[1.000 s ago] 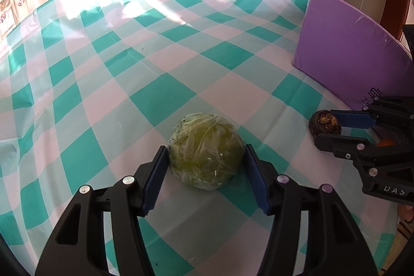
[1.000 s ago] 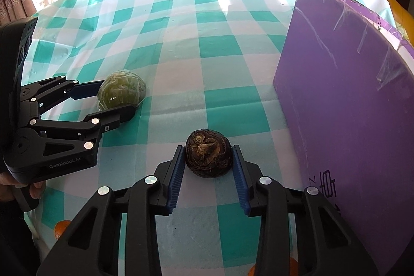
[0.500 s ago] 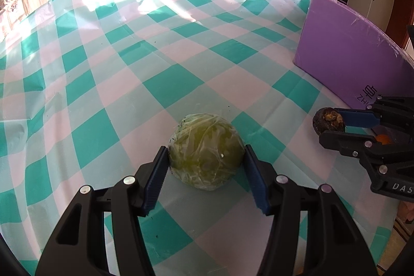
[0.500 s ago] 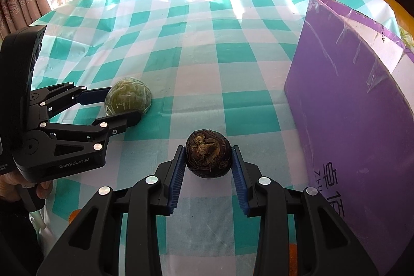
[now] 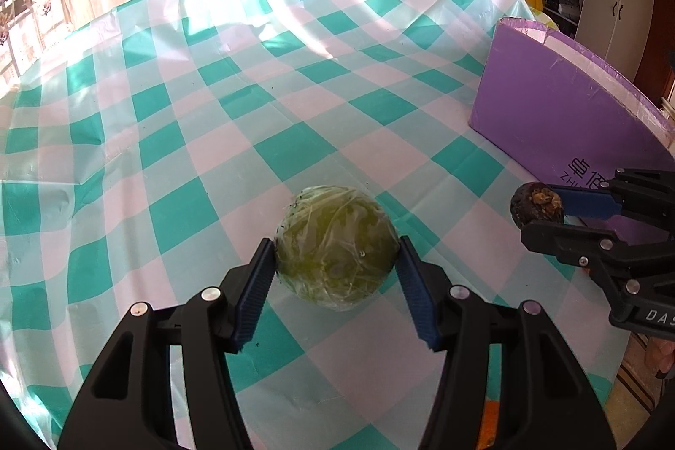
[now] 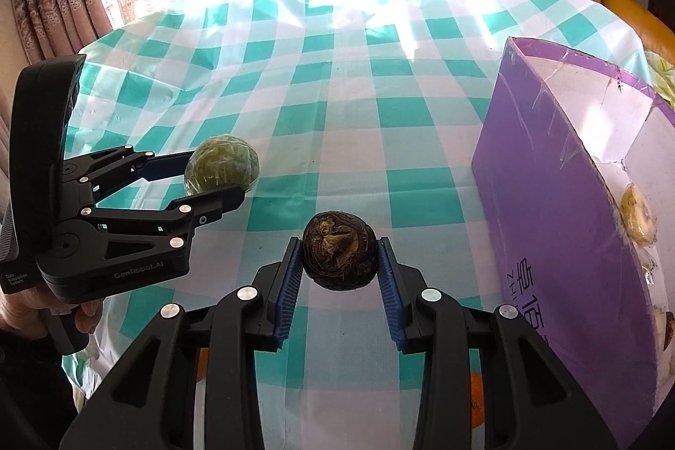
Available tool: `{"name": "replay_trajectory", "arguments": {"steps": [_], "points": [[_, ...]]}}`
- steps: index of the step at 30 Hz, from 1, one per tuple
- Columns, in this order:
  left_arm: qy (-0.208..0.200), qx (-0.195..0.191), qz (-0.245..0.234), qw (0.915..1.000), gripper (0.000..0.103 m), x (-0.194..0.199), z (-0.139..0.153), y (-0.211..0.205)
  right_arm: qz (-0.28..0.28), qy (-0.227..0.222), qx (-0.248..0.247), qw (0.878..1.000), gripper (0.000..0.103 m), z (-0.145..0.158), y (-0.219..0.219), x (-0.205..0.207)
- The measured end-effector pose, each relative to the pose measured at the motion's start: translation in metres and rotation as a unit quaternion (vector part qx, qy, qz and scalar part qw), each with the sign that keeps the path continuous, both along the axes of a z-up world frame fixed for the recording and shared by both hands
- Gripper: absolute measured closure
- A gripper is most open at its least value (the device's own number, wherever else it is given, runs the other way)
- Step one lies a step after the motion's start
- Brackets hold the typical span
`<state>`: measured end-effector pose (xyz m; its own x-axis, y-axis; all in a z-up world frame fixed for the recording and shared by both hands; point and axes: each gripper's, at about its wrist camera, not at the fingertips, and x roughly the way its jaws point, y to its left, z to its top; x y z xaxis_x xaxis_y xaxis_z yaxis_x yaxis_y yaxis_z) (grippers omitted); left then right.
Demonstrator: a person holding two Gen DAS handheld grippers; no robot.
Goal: Organize fruits
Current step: 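Lift the cabbage in the left tool and dark fruit in the right tool over the box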
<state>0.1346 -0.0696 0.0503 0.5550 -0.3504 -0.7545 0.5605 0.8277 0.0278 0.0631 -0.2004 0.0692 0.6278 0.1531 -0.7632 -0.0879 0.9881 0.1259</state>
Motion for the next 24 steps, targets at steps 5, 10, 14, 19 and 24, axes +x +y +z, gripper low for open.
{"name": "replay_trajectory", "arguments": {"steps": [5,10,14,19,24], "points": [[-0.014,-0.002,0.003,0.9999,0.045,-0.008,0.014,-0.005,0.002,-0.016,0.008,1.000,0.068,0.011,-0.004,-0.009],[-0.030,-0.001,0.001,0.9996,0.045,-0.017,0.029,-0.015,0.004,-0.036,0.017,0.999,0.068,0.026,-0.010,-0.018],[-0.043,-0.003,-0.003,0.9991,0.045,-0.024,0.042,-0.026,0.003,-0.057,0.023,0.998,0.068,0.043,-0.019,-0.026],[-0.060,-0.003,-0.015,0.9981,0.045,-0.035,0.058,-0.045,-0.002,-0.084,0.028,0.996,0.068,0.063,-0.034,-0.036],[-0.075,0.003,-0.033,0.9966,0.045,-0.045,0.072,-0.069,-0.013,-0.106,0.036,0.994,0.067,0.082,-0.055,-0.042]]}}
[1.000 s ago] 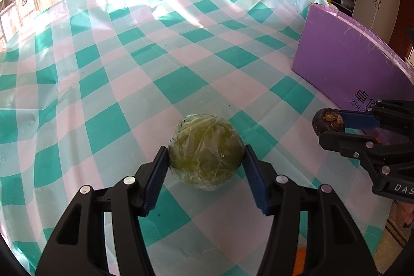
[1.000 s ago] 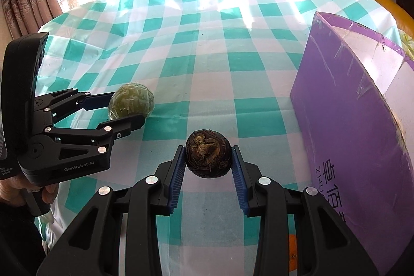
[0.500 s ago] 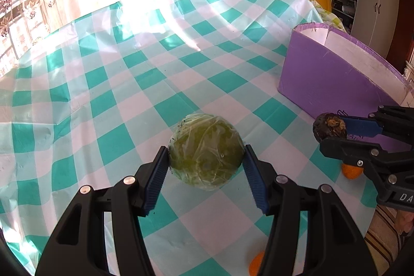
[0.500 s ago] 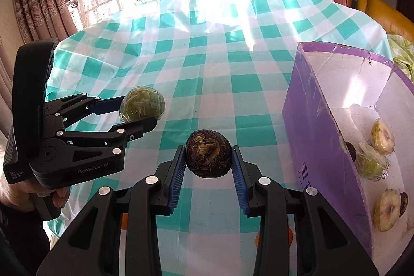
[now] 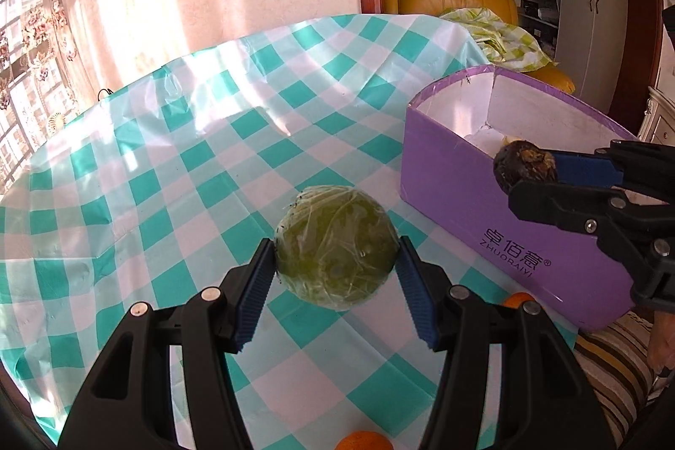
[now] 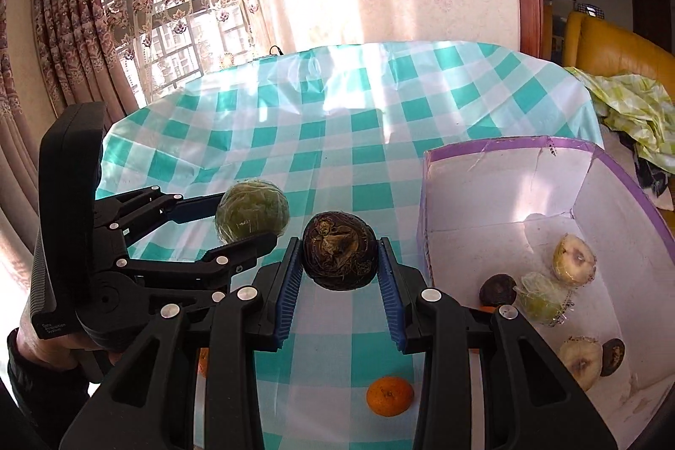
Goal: Organize fruits
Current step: 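Lift the cabbage in the left tool and dark fruit in the right tool over the box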
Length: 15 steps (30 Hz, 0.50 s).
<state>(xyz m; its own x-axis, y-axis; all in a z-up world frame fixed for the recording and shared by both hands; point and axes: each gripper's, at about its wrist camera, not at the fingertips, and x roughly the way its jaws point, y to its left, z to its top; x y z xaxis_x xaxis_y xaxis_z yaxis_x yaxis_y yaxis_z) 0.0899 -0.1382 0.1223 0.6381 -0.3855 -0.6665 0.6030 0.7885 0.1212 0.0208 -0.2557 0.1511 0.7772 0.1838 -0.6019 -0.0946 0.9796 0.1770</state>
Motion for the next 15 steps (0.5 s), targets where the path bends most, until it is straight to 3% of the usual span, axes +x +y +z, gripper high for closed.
{"name": "replay_trajectory", "arguments": {"steps": [15], "points": [[-0.024,0.016,-0.050,0.9983,0.045,-0.006,0.032,-0.083,-0.045,-0.039,-0.020,0.998,0.068,0.044,-0.088,0.008]]}}
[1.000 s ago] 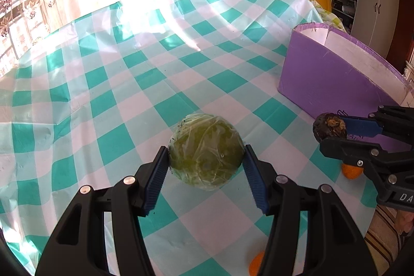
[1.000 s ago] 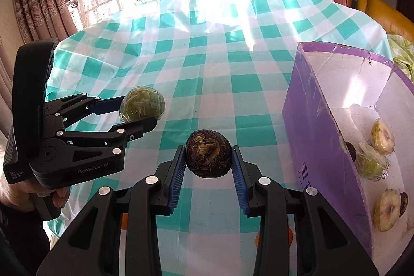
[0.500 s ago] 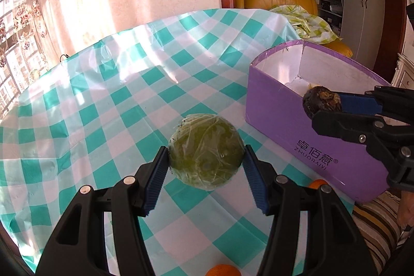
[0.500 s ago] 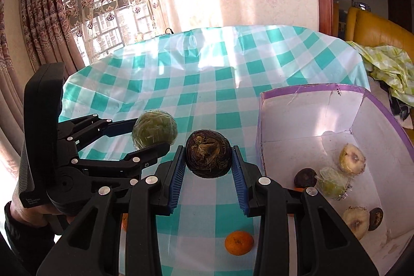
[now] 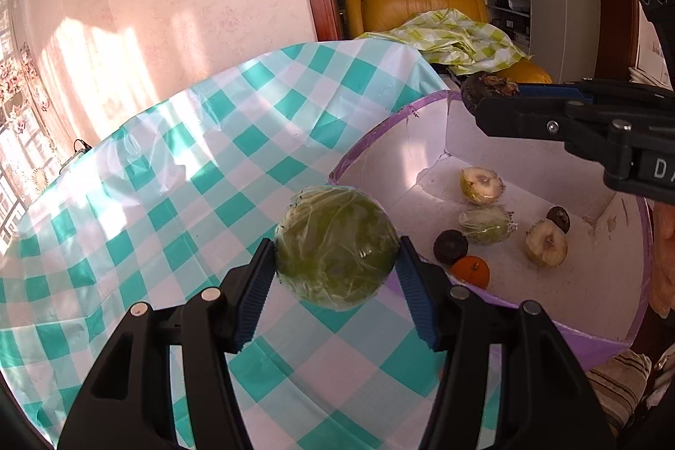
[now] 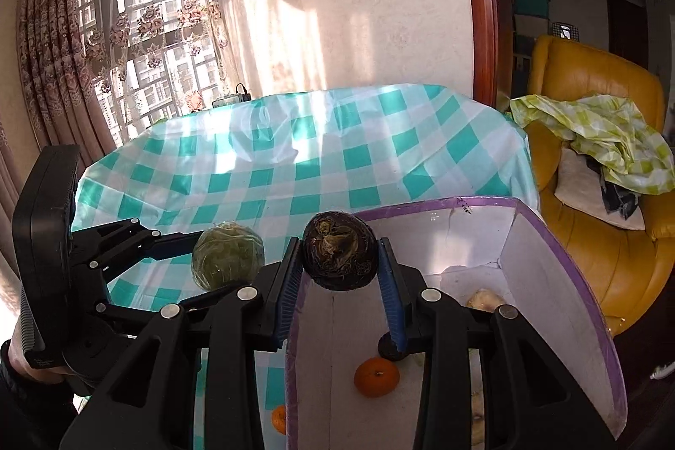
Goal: Organize fruits
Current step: 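Lift the cabbage in the left tool and dark fruit in the right tool over the box, then lower both tools into the box and open them to release cabbage and dark fruit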
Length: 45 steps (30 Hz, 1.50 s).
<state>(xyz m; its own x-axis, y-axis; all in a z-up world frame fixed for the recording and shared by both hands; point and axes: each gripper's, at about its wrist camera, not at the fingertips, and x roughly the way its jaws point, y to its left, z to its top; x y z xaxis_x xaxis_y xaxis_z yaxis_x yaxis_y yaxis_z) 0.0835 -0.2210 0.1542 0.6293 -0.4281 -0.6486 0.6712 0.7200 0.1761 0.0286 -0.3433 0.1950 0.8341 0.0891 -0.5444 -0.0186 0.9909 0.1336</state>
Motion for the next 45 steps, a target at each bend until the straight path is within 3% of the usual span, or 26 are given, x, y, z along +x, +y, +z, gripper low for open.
{"name": "replay_trajectory", "arguments": {"steps": [13,26,33,40,45], "points": [[0.025,0.032,-0.042,0.9983,0.045,0.014,-0.008,-0.074,-0.038,0.018,-0.043,0.998,0.068,-0.013,-0.048,0.039],[0.074,0.081,-0.038,0.9932,0.045,0.052,-0.049,-0.119,-0.045,0.092,-0.039,0.994,0.068,-0.067,-0.078,0.089],[0.116,0.112,-0.029,0.9865,0.045,0.071,-0.069,-0.139,-0.038,0.139,-0.026,0.989,0.068,-0.088,-0.091,0.110],[0.087,0.191,-0.017,0.9777,0.045,0.074,-0.088,-0.158,-0.024,0.199,0.011,0.980,0.068,-0.120,-0.098,0.129],[0.080,0.206,-0.020,0.9751,0.045,0.072,-0.091,-0.157,-0.025,0.224,0.001,0.974,0.068,-0.136,-0.096,0.137]]}}
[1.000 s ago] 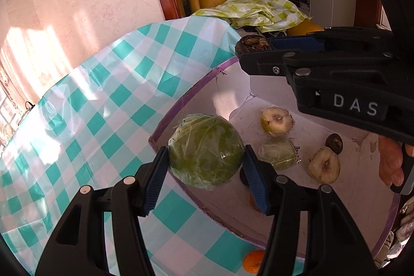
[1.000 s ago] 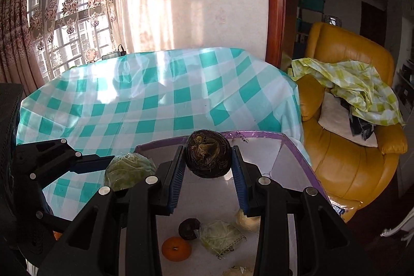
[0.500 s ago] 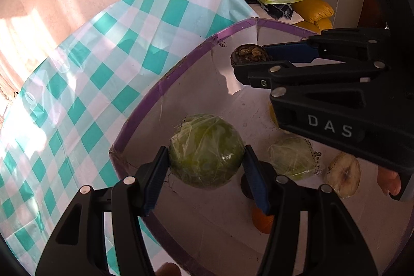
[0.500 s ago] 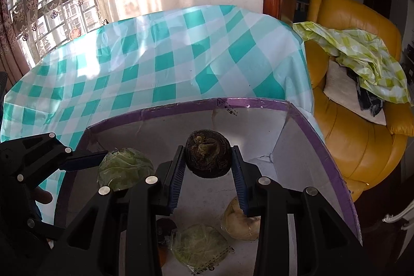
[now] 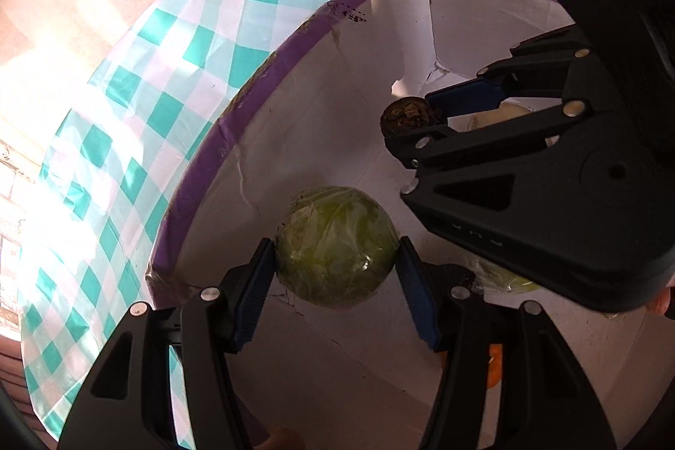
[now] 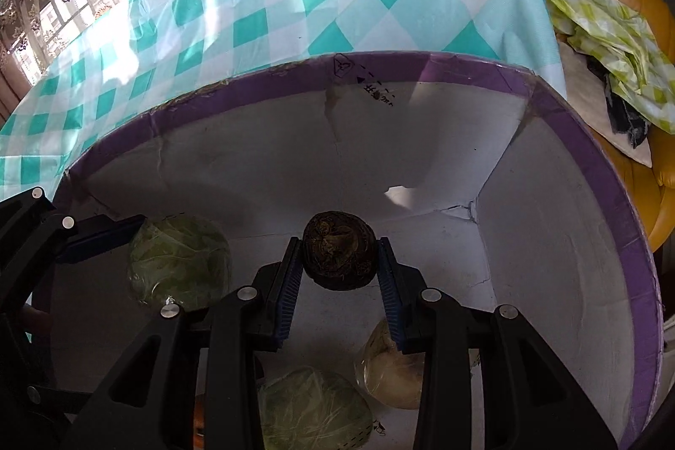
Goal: Organize fruits
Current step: 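Lower both tools into the box and open them to release cabbage and dark fruit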
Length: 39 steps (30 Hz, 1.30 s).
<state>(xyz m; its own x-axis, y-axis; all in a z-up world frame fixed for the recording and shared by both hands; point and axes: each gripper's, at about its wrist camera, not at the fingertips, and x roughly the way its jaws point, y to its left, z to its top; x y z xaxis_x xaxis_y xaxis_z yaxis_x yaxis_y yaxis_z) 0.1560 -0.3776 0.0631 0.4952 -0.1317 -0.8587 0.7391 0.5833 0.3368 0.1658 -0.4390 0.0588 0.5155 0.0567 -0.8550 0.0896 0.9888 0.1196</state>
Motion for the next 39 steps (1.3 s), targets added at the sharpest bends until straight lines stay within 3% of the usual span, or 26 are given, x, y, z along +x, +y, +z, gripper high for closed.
{"name": "replay_trajectory", "arguments": {"steps": [11,20,25,27,30,39], "points": [[-0.008,0.039,-0.009,0.9992,0.044,-0.003,-0.009,-0.004,-0.015,0.022,0.000,1.000,0.067,-0.013,-0.007,0.002],[-0.003,0.023,-0.004,0.9997,0.043,0.000,-0.009,-0.003,-0.012,0.022,-0.004,1.000,0.067,-0.014,-0.004,0.005],[-0.002,0.004,-0.002,1.0000,0.043,0.000,-0.002,0.001,-0.012,0.019,-0.006,1.000,0.065,-0.014,-0.003,0.005],[-0.004,-0.007,0.002,1.0000,0.043,0.000,0.000,0.003,-0.016,0.012,-0.009,1.000,0.056,-0.012,-0.005,0.003],[-0.012,-0.036,0.011,0.9992,0.035,-0.001,0.006,0.006,-0.021,-0.009,-0.023,0.999,0.047,-0.005,-0.005,-0.001],[-0.057,-0.106,0.036,0.9921,0.018,-0.007,0.021,0.022,-0.036,-0.072,-0.053,0.995,0.038,0.022,-0.007,-0.011]]}}
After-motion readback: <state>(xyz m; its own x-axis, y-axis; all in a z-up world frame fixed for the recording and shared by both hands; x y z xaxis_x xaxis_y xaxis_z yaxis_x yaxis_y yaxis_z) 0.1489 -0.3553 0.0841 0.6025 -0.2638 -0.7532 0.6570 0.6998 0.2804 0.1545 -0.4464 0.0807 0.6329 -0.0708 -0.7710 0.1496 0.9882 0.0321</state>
